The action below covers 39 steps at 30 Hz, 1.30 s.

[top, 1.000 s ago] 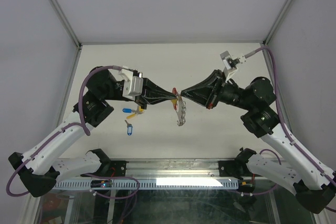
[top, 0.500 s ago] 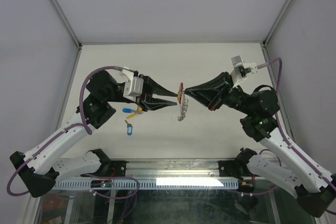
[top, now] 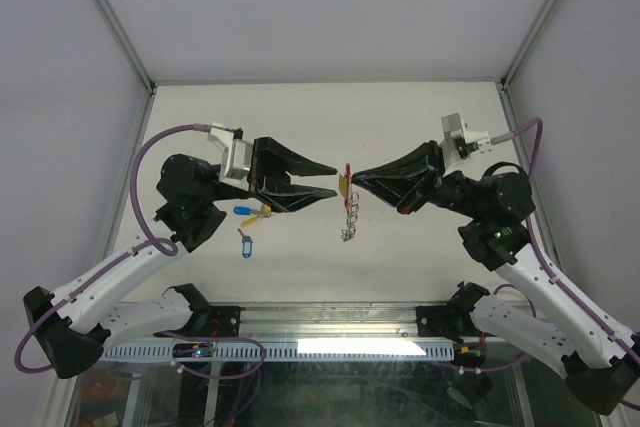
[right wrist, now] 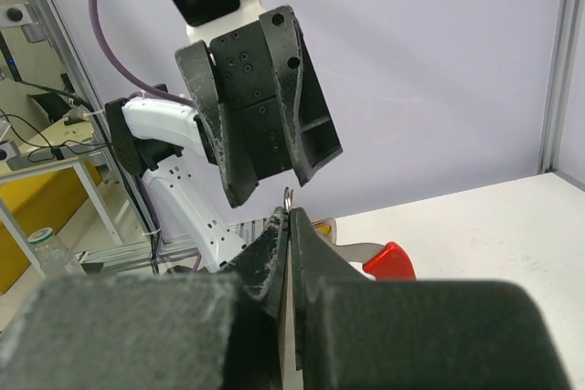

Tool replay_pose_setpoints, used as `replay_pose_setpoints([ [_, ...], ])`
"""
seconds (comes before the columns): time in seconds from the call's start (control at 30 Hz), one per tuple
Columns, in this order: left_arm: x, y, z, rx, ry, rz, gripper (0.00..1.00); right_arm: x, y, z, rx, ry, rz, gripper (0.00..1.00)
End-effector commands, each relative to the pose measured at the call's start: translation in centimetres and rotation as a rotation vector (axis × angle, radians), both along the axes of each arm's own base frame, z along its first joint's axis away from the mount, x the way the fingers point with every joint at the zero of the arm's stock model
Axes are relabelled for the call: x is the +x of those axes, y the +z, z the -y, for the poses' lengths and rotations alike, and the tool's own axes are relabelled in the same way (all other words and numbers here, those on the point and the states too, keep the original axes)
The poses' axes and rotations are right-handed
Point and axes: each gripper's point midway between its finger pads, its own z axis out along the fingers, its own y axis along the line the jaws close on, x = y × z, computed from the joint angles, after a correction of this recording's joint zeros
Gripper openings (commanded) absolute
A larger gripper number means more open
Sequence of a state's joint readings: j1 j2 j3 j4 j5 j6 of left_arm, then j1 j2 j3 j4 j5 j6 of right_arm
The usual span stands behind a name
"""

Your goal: Put the keys on the keyring

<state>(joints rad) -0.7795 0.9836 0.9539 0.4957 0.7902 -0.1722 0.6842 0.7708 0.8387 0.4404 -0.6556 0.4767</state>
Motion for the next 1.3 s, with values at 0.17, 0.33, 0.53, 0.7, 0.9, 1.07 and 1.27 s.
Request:
replay_pose_setpoints([
  [0.17, -0.3, 1.2, 1.0, -0.065, -0.023, -0.028, 0.21, -0.4, 2.9, 0.6, 0.036, -0.024, 0.104, 0.00],
  [0.33, -0.1, 0.6, 1.6, -0.054, -0.025, -0.042, 0.21, -0.5, 3.0, 0.7, 0.037, -0.023, 0.108, 0.00],
  [0.53, 0.1, 0.5, 1.4, -0.062, -0.004, -0.046, 0.24, -0.8, 3.1, 0.9, 0.043, -0.025, 0.116, 0.00],
  [0.7, -0.1, 1.0, 1.0, -0.086, 0.006, -0.036, 0.27, -0.9, 3.0, 1.1, 0.045, -0.031, 0.120, 0.00],
  [0.9, 0.0, 1.5, 0.5, -0.118, 0.030, -0.028, 0.29, -1.0, 3.1, 1.2, 0.048, -0.032, 0.129, 0.00],
  [1.07, 0.3, 1.7, 0.3, -0.134, 0.050, -0.032, 0.32, -1.0, 3.0, 1.2, 0.047, -0.032, 0.127, 0.00],
  [1.27, 0.7, 1.4, 0.6, -0.126, 0.060, -0.046, 0.33, -1.1, 3.2, 1.2, 0.050, -0.029, 0.132, 0.00],
])
